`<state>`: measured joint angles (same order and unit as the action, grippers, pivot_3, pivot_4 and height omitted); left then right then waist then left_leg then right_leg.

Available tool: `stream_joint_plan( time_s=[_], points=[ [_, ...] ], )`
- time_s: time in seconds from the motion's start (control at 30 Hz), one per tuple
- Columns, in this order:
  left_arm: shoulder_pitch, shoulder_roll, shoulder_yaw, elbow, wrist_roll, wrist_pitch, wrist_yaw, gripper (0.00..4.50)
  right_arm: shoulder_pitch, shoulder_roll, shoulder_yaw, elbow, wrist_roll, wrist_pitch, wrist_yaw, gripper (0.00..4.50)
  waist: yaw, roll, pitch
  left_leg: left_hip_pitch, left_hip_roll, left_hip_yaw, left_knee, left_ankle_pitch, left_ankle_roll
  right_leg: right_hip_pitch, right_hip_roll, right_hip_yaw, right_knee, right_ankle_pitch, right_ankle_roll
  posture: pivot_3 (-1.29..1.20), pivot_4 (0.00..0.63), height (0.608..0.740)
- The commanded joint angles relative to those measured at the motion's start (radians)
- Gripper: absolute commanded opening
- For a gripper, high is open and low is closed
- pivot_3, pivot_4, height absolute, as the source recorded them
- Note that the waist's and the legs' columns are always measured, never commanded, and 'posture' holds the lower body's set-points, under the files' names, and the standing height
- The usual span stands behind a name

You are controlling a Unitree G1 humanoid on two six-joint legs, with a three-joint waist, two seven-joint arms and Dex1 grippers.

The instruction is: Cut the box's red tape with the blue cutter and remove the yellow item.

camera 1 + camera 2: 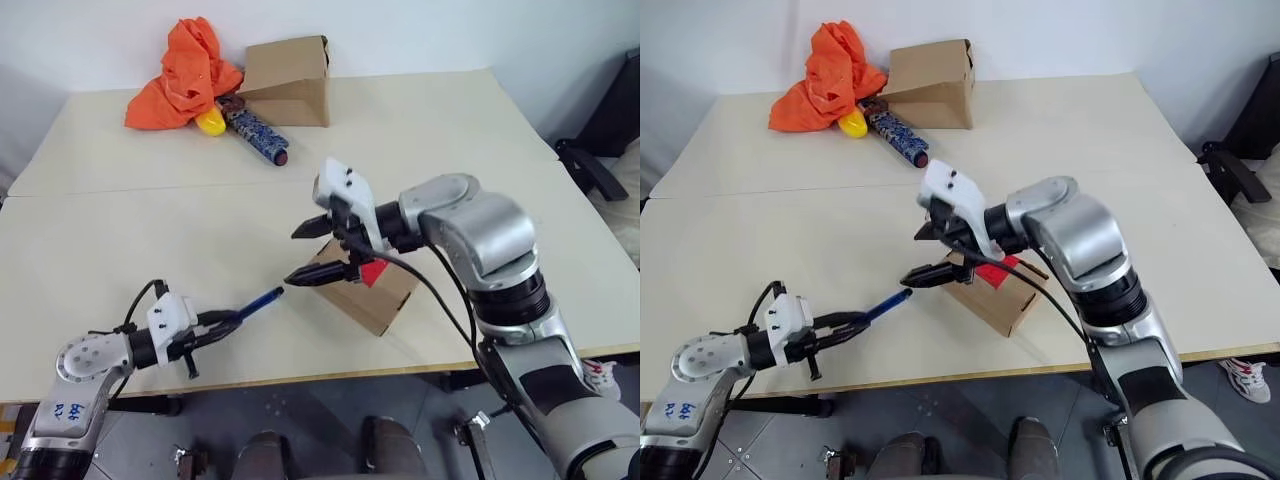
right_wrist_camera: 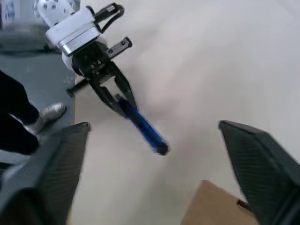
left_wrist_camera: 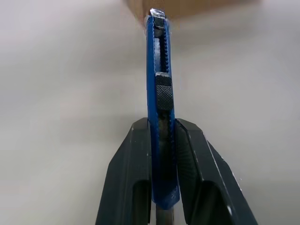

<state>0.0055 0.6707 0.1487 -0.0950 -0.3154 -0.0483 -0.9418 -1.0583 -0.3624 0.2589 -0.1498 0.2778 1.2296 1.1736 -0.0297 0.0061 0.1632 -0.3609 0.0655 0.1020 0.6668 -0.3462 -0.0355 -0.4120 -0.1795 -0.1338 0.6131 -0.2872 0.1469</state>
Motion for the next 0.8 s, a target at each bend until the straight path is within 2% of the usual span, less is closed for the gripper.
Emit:
stream_joint_plan(
  time_s=[0.03,0.13,0.23,0.53,0.8],
  points=[
    [-0.048,-0.036,0.006,-0.008,0.010,-0.076,0.036,0.40,-0.055,0.013,-0.045,0.047,0.082,0.104,-0.034,4.47,-0.001,-0.001,0.000,-0.001,0.000,0.000,0.000,0.000,0.000,0.000,0.000,0.000,-0.001,0.000,0.000,0.00,0.150,0.740],
    [-0.089,-0.064,-0.007,0.007,0.043,-0.130,0.061,0.40,-0.099,0.017,-0.031,0.109,0.142,0.220,-0.053,4.47,-0.005,-0.002,0.001,-0.004,0.000,0.000,0.000,0.000,0.000,-0.002,0.000,-0.001,-0.002,0.000,0.001,0.00,0.150,0.740],
    [-0.161,-0.106,-0.034,0.034,0.125,-0.222,0.128,0.40,-0.163,0.065,-0.017,0.240,0.138,0.250,-0.119,4.47,-0.011,-0.002,0.001,-0.006,0.000,0.000,0.000,0.000,0.000,-0.003,0.000,-0.002,-0.002,0.001,0.001,0.00,0.150,0.740],
    [-0.213,-0.173,-0.067,0.031,0.167,-0.272,0.199,0.40,-0.220,0.108,0.032,0.392,0.168,0.205,-0.159,4.47,-0.026,-0.003,0.001,-0.008,0.000,-0.002,0.000,0.000,0.000,-0.003,0.000,-0.003,-0.003,0.001,0.003,0.00,0.150,0.740],
    [-0.173,-0.152,-0.048,0.021,0.135,-0.258,0.193,0.40,-0.271,0.070,-0.013,0.475,0.170,0.118,-0.156,4.47,-0.027,-0.004,0.001,-0.008,0.000,-0.003,0.001,0.000,0.000,-0.003,0.000,-0.004,-0.003,0.002,0.003,0.00,0.150,0.740]
  ],
)
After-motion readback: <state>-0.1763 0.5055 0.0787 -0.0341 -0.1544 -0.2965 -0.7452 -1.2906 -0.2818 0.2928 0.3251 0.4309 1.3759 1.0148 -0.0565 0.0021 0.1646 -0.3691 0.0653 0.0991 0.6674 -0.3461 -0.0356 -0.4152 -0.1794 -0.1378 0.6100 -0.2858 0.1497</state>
